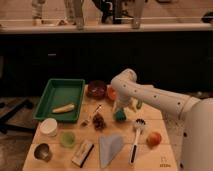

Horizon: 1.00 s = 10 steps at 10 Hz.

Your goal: Place sponge in paper cup

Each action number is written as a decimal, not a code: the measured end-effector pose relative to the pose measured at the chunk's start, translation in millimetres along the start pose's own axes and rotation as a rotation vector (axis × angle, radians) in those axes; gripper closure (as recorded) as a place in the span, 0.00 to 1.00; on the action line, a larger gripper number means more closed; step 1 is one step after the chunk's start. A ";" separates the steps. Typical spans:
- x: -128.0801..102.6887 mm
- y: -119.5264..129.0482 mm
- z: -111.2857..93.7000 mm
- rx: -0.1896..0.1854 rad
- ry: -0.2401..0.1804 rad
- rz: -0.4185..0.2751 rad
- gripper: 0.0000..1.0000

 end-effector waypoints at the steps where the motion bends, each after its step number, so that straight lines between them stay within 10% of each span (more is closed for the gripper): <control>1: 0.7 -0.5 6.3 -0.011 -0.008 0.005 0.20; 10: -6.4 -25.6 40.4 -0.078 -0.084 -0.049 0.20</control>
